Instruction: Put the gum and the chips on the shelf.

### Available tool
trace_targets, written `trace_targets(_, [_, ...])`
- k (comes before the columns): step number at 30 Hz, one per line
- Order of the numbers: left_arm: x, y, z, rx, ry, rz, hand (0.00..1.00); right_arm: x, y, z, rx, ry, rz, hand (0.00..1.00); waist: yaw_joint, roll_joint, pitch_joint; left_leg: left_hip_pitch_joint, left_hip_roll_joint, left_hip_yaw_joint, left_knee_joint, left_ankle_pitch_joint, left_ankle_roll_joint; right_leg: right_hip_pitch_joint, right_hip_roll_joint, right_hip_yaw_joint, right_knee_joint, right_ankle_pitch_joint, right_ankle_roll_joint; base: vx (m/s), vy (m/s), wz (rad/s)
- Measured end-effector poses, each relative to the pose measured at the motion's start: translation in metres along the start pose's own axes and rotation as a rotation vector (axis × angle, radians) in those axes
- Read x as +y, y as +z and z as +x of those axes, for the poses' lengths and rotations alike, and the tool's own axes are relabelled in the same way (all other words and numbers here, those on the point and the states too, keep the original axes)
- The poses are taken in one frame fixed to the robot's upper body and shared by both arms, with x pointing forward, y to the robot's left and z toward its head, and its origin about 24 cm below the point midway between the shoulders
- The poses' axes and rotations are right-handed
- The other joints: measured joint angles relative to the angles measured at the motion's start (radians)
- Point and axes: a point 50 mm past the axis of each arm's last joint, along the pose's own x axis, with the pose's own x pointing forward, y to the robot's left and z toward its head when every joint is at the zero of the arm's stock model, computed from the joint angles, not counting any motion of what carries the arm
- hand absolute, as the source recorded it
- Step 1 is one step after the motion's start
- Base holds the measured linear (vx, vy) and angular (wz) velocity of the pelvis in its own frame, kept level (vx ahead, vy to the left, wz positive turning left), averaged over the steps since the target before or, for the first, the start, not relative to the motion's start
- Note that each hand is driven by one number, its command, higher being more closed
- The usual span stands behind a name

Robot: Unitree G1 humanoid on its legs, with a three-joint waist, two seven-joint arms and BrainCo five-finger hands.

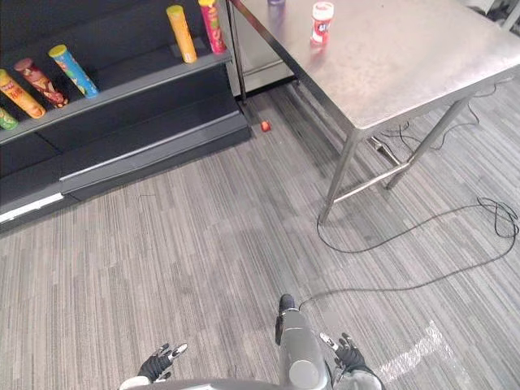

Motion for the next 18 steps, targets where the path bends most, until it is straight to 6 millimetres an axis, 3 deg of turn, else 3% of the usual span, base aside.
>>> trace_targets(2, [-0.006, 0.007, 0.003, -0.019, -0.018, -0.005, 0.0, -0.001, -0.001, -0.001, 0.007, -0.001, 0.002, 0.0, -0.003, -0.002, 0.001, -0.008, 0.013, -0.037, 0.054, 0.029, -0.032, 0.028, -0.022, -0.02, 0.013, -0.04, 0.005, 0.22, -0.11, 0.49])
trace_targets(4, [-0.015, 0.011, 0.004, -0.029, -0.038, -0.015, 0.0, -0.004, -0.007, -0.003, 0.027, -0.002, 0.002, 0.0, -0.007, -0.013, 0.004, -0.095, 0.047, -0.093, 0.255, 0.032, -0.04, 0.077, -0.051, -0.051, -0.005, -0.078, 0.019, 0.1, -0.093, 0.64])
trace_targets(5, [-0.016, 0.015, 0.005, -0.043, -0.044, -0.017, 0.0, -0.006, -0.01, -0.004, 0.035, -0.007, 0.0, 0.0, -0.013, -0.017, 0.005, -0.178, 0.086, -0.129, 0.453, 0.069, -0.09, 0.117, -0.056, -0.069, -0.017, -0.091, 0.023, 0.11, -0.121, 0.39])
trace_targets(6, [-0.014, 0.016, 0.005, -0.048, -0.038, -0.038, 0.0, -0.008, -0.008, -0.004, 0.031, -0.01, -0.003, 0.0, -0.011, -0.023, 0.009, -0.247, 0.125, -0.148, 0.619, 0.158, -0.116, 0.152, -0.058, -0.074, -0.022, -0.106, 0.017, 0.14, -0.135, 0.19])
trace_targets(7, [-0.014, 0.017, 0.005, -0.053, -0.033, -0.05, 0.0, -0.009, -0.007, -0.004, 0.026, -0.012, -0.005, 0.0, -0.01, -0.025, 0.011, -0.267, 0.139, -0.146, 0.675, 0.212, -0.114, 0.171, -0.056, -0.072, -0.022, -0.115, 0.014, 0.15, -0.063, -0.1])
trace_targets(8, [-0.012, 0.018, 0.005, -0.058, -0.023, -0.069, 0.0, -0.011, -0.005, -0.004, 0.017, -0.018, -0.006, 0.0, -0.009, -0.024, 0.011, -0.307, 0.168, -0.131, 0.782, 0.22, -0.11, 0.205, -0.057, -0.067, -0.029, -0.138, -0.002, 0.16, -0.048, -0.17])
trace_targets(10, [-0.011, 0.021, 0.006, -0.073, -0.017, -0.105, 0.0, -0.017, -0.002, -0.004, 0.002, -0.05, 0.03, 0.0, -0.005, -0.024, 0.011, -0.393, 0.195, -0.076, 0.882, 0.135, -0.101, 0.237, -0.065, -0.057, -0.044, -0.147, -0.006, 0.18, -0.026, -0.11])
trace_targets(11, [-0.01, 0.025, 0.006, -0.094, -0.016, -0.11, 0.0, -0.023, -0.002, -0.005, 0.0, -0.079, 0.059, 0.0, 0.004, -0.022, 0.012, -0.467, 0.202, -0.044, 0.878, 0.067, -0.074, 0.266, -0.066, -0.051, -0.075, -0.148, -0.004, 0.17, 0.016, -0.07])
trace_targets(13, [-0.008, 0.026, 0.005, -0.109, -0.006, -0.15, 0.0, -0.023, -0.003, -0.005, 0.001, -0.087, 0.062, 0.0, 0.008, -0.023, 0.013, -0.525, 0.2, -0.024, 0.751, 0.02, -0.052, 0.296, -0.075, -0.047, -0.102, -0.15, 0.002, 0.18, 0.068, -0.18])
trace_targets(14, [-0.008, 0.026, 0.005, -0.111, -0.006, -0.149, 0.0, -0.023, -0.003, -0.005, 0.0, -0.09, 0.065, 0.0, 0.007, -0.025, 0.013, -0.534, 0.191, -0.021, 0.674, 0.017, -0.046, 0.299, -0.082, -0.045, -0.102, -0.152, 0.006, 0.18, 0.136, -0.22])
trace_targets(16, [-0.009, 0.026, 0.005, -0.11, -0.006, -0.138, 0.0, -0.023, -0.003, -0.005, 0.0, -0.099, 0.07, 0.0, 0.004, -0.024, 0.012, -0.531, 0.145, -0.037, 0.339, 0.031, -0.02, 0.316, -0.109, -0.021, -0.102, -0.171, 0.036, 0.22, 0.211, -0.27])
trace_targets(17, [-0.01, 0.026, 0.005, -0.11, -0.002, -0.138, 0.0, -0.022, -0.003, -0.005, -0.002, -0.102, 0.069, 0.0, 0.004, -0.021, 0.01, -0.534, 0.129, -0.064, 0.168, 0.062, -0.021, 0.318, -0.12, 0.0, -0.101, -0.183, 0.055, 0.28, 0.27, -0.32])
trace_targets(18, [-0.01, 0.025, 0.005, -0.109, 0.001, -0.139, 0.0, -0.022, -0.002, -0.005, -0.004, -0.101, 0.067, 0.0, 0.004, -0.018, 0.008, -0.543, 0.128, -0.076, 0.115, 0.071, -0.027, 0.318, -0.123, 0.009, -0.1, -0.189, 0.065, 0.37, 0.372, -0.34])
